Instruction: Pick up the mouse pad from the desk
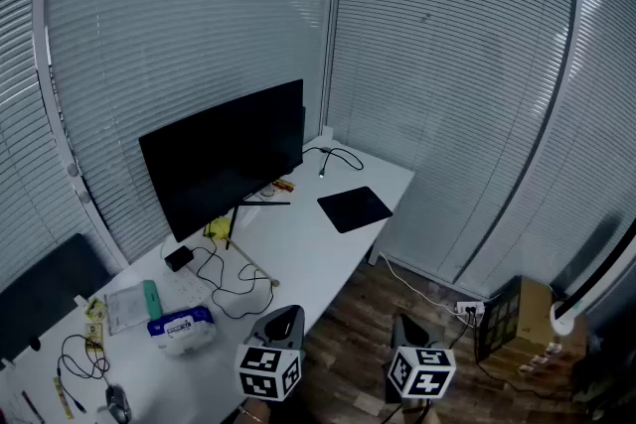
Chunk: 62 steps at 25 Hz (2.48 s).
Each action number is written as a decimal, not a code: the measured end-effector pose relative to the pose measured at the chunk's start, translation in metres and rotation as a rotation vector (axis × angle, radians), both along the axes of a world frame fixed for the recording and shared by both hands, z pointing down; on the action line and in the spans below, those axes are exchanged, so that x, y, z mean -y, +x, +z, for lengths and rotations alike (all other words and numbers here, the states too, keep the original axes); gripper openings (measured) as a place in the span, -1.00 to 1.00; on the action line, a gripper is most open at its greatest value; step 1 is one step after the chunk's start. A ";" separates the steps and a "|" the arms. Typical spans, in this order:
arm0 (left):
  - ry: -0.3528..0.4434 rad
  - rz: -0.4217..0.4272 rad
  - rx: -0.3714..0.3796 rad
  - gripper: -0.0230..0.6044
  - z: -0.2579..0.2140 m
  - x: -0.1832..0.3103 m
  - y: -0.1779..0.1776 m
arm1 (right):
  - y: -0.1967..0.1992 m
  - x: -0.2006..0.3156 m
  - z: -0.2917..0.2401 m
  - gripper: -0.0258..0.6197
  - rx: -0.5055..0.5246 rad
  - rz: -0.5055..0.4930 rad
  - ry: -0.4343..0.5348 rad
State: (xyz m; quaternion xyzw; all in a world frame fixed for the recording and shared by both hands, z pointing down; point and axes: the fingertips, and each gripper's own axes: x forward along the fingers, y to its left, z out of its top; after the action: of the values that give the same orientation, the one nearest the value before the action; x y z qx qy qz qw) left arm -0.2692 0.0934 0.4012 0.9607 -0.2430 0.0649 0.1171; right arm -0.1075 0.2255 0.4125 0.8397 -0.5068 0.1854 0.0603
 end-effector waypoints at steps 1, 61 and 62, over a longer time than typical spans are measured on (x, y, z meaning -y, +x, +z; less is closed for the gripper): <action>-0.003 0.000 -0.001 -0.87 0.001 0.000 0.000 | 0.000 0.000 0.000 -0.82 0.000 -0.003 -0.002; -0.022 -0.046 0.025 -0.87 0.009 0.141 0.217 | 0.220 0.133 0.021 -0.82 0.040 -0.030 -0.038; -0.022 -0.047 0.026 -0.87 0.009 0.146 0.219 | 0.223 0.138 0.020 -0.82 0.041 -0.029 -0.037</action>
State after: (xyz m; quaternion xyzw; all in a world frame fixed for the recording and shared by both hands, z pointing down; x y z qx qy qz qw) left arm -0.0503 -0.0522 0.4103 0.9524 -0.2665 0.0773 0.1262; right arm 0.1155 0.0876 0.4329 0.8271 -0.5165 0.2108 0.0680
